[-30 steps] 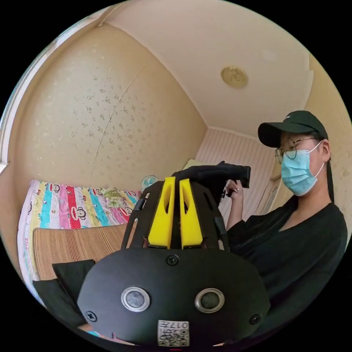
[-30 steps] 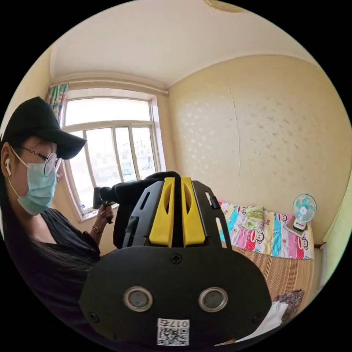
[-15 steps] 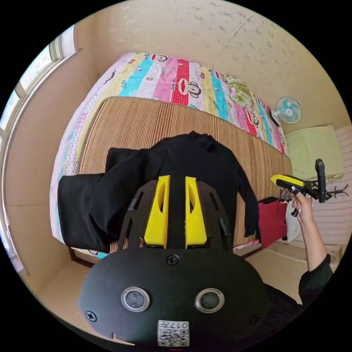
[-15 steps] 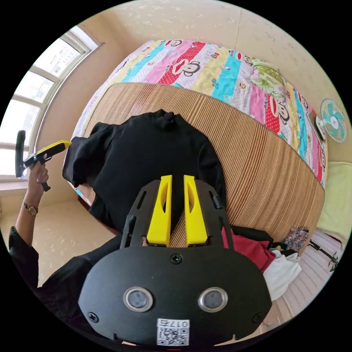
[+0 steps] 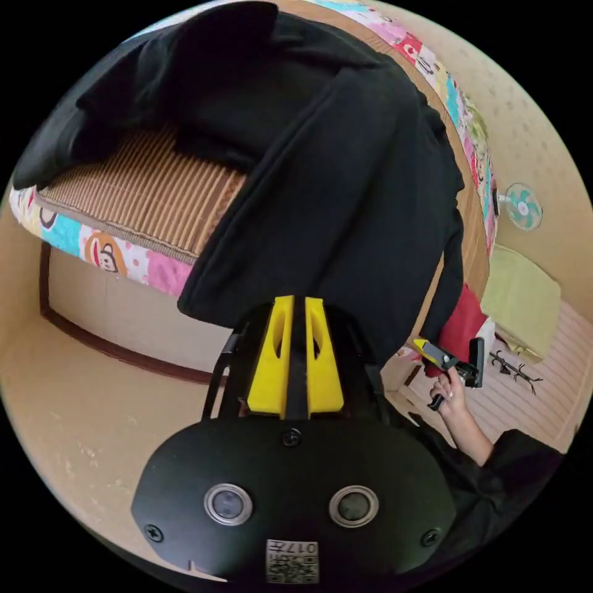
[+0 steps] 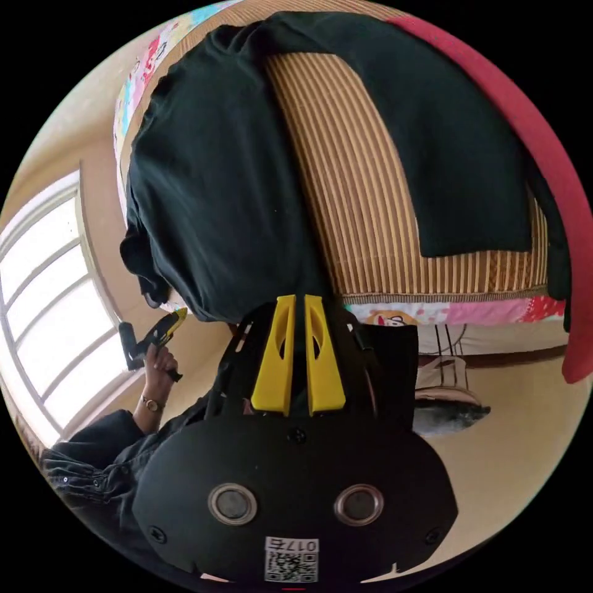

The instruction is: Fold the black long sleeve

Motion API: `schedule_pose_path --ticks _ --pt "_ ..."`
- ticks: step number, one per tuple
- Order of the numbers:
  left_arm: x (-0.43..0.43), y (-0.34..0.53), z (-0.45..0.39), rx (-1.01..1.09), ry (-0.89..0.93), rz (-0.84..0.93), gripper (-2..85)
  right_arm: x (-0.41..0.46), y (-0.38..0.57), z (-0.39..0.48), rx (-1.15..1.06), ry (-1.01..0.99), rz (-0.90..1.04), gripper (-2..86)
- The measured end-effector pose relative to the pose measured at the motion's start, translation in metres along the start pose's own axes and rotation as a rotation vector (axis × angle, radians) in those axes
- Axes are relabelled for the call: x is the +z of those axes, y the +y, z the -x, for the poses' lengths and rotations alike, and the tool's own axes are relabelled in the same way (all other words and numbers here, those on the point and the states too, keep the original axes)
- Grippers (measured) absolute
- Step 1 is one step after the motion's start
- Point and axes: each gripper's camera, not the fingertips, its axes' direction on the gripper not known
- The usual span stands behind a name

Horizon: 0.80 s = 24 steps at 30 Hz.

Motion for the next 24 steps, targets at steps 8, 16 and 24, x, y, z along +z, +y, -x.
schedule_pose_path --ticks 8,16,24 --pt "-0.173 -0.101 0.117 -0.417 0.338 -0.324 13.9 -0.034 -0.026 -0.008 -0.028 -0.022 0.015 2.5" --pt "-0.151 -0.071 0.189 -0.916 0.868 -0.495 13.2 -0.012 -0.030 0.014 -0.051 -0.133 0.069 2.7" --pt "-0.252 -0.016 0.179 -0.756 1.022 -0.739 4.0 -0.016 -0.029 0.003 -0.050 -0.158 0.081 2.6"
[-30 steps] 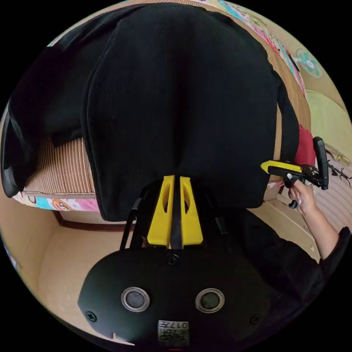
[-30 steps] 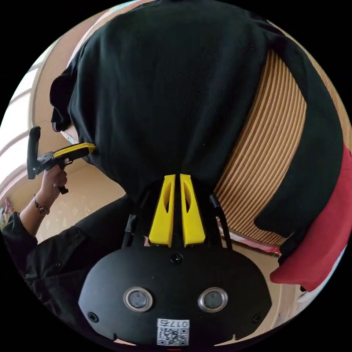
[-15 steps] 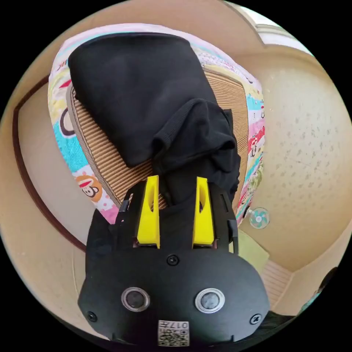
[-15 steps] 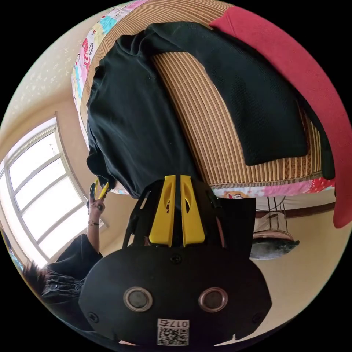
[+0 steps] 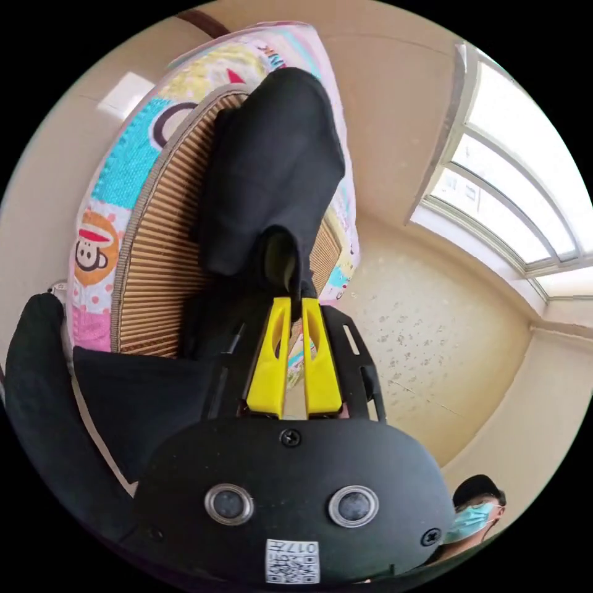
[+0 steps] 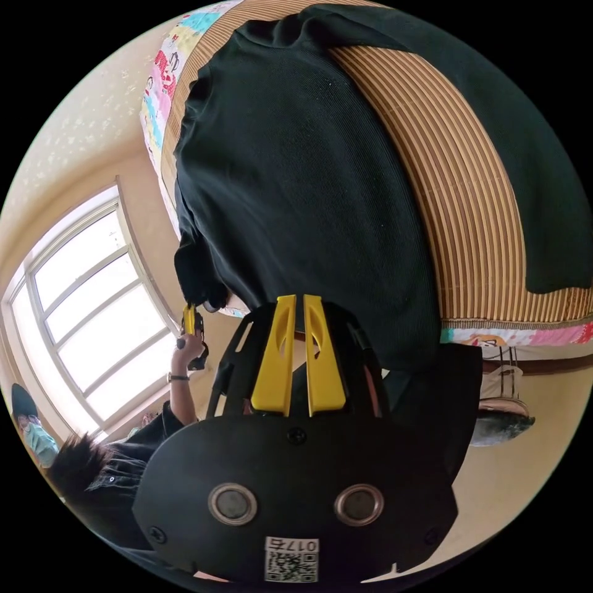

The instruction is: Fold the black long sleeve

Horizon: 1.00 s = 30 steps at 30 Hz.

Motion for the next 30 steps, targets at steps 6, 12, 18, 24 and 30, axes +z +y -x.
schedule_pose_path --ticks 6,12,18,24,30 --pt "0.007 0.043 -0.217 0.764 -0.095 0.055 3.9 -0.005 0.004 -0.009 0.006 -0.088 -0.032 2.4" --pt "0.182 0.236 -0.256 1.108 0.089 0.584 4.1 -0.020 0.023 -0.029 0.021 -0.160 -0.103 2.8" --pt "0.311 0.445 -0.073 1.199 -0.197 1.091 7.1 -0.071 0.060 -0.068 0.089 -0.092 -0.300 5.4" --pt "0.268 0.497 0.073 1.090 -0.437 1.297 7.2 -0.114 0.083 -0.085 0.117 0.381 -0.474 9.4" --pt "0.192 0.488 0.144 1.036 -0.667 1.400 7.1 -0.056 0.023 -0.093 -0.043 0.729 -0.230 9.9"
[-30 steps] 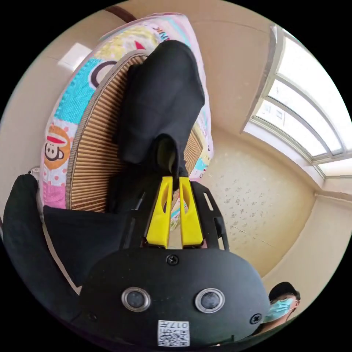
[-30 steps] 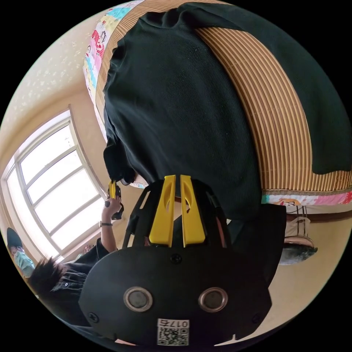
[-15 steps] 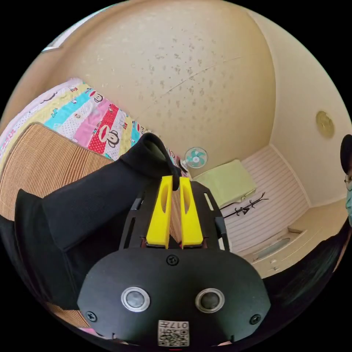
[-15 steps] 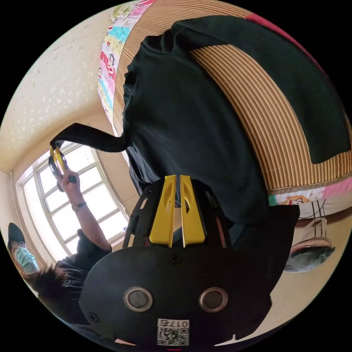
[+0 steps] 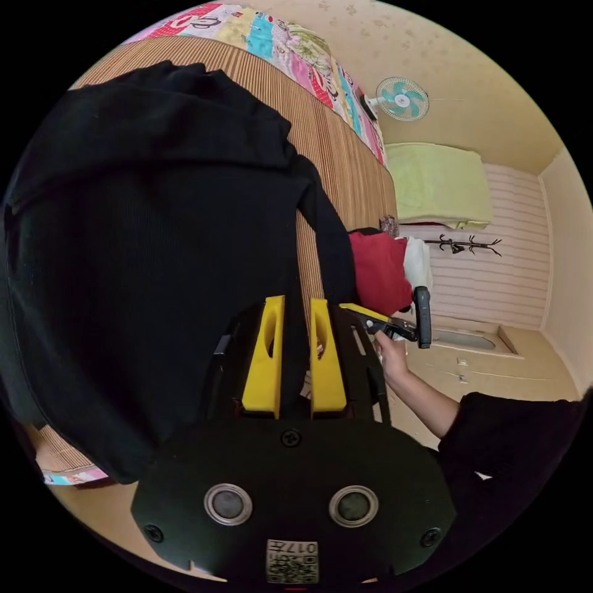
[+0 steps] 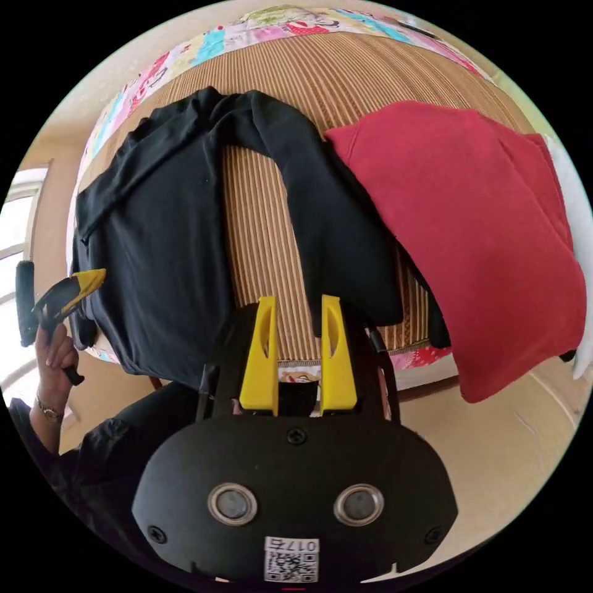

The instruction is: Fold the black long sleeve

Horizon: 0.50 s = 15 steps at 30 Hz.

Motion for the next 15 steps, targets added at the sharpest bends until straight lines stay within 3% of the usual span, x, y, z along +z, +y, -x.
schedule_pose_path --ticks 4,8,10,15 --pt "0.003 0.033 0.012 -0.038 -0.052 0.049 6.6 0.012 -0.008 -0.004 -0.034 0.078 0.122 4.8" --pt "-0.013 0.047 0.023 -0.095 -0.046 0.004 6.4 -0.072 0.003 -0.030 -0.118 -0.293 -0.016 2.2" --pt "-0.028 0.055 0.029 -0.126 -0.032 -0.045 6.3 -0.153 0.008 -0.041 -0.297 -0.608 -0.155 1.7" --pt "-0.048 0.073 0.047 -0.180 -0.027 -0.113 6.3 -0.286 -0.024 0.006 -0.636 -0.692 -0.296 1.6"
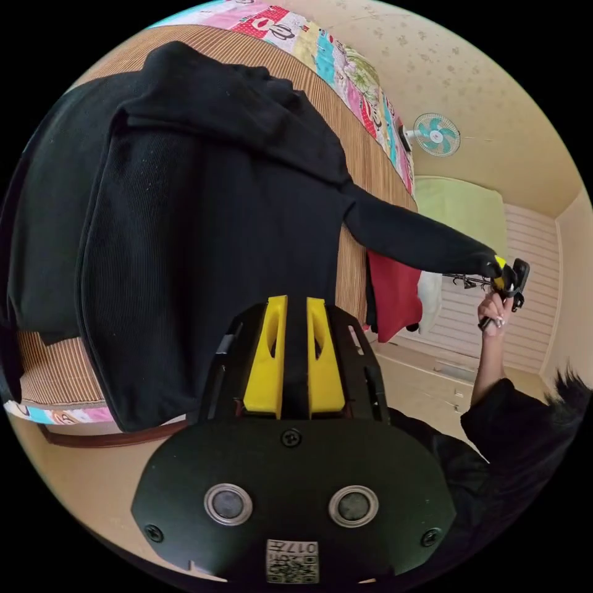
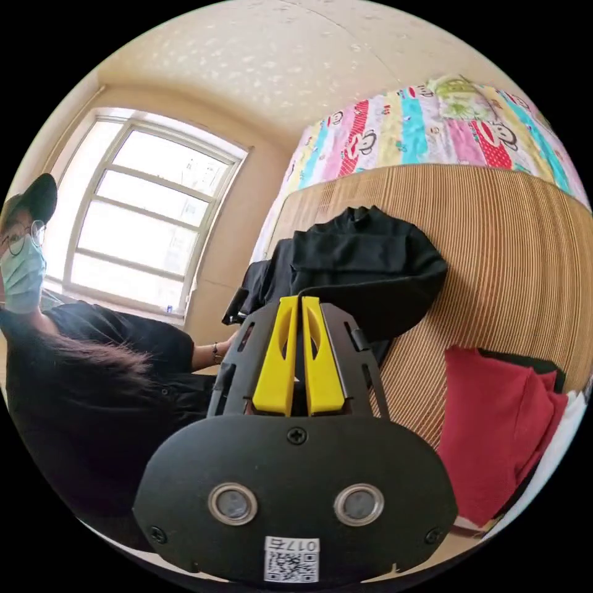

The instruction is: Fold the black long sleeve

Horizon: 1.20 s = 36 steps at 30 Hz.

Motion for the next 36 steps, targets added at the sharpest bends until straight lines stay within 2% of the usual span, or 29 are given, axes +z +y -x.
schedule_pose_path --ticks 2,4,7,11,15,20,22,27,30,32,33,34,36 --pt "-0.005 0.006 0.012 -0.038 0.007 -0.015 6.3 0.006 -0.047 0.019 -0.112 -0.046 -0.007 1.8" --pt "-0.011 0.017 0.026 -0.085 0.021 -0.035 6.3 0.047 -0.116 0.033 -0.221 -0.126 0.066 2.5" --pt "-0.019 0.032 0.042 -0.121 0.016 -0.041 6.3 0.127 -0.187 0.043 -0.261 -0.161 0.166 4.7" --pt "-0.043 0.052 0.060 -0.142 -0.021 -0.080 6.8 0.185 -0.207 0.031 -0.200 -0.169 0.219 7.5" --pt "-0.087 0.080 0.101 -0.194 -0.140 -0.143 8.8 0.179 -0.131 -0.010 -0.067 -0.042 0.174 8.9" --pt "-0.116 0.095 0.166 -0.252 -0.252 -0.078 13.2 0.189 0.025 -0.088 0.262 0.257 0.372 9.3" --pt "-0.119 0.091 0.181 -0.191 -0.311 0.006 13.9 0.204 0.106 -0.114 0.428 0.262 0.534 9.5" --pt "-0.104 0.076 0.189 -0.008 -0.435 0.284 14.2 0.235 0.215 -0.108 0.572 0.283 0.752 11.3" --pt "-0.101 0.068 0.193 0.059 -0.483 0.384 14.1 0.241 0.237 -0.110 0.600 0.386 0.753 12.7" --pt "-0.109 0.058 0.199 0.040 -0.493 0.386 13.6 0.243 0.243 -0.123 0.634 0.302 0.687 12.1" --pt "-0.116 0.051 0.205 0.004 -0.493 0.386 12.8 0.247 0.246 -0.132 0.646 0.195 0.653 10.9" --pt "-0.125 0.045 0.211 -0.033 -0.486 0.386 11.2 0.249 0.249 -0.138 0.647 0.087 0.623 8.4" --pt "-0.141 0.039 0.217 -0.051 -0.438 0.409 7.0 0.239 0.253 -0.142 0.648 0.017 0.575 5.7"
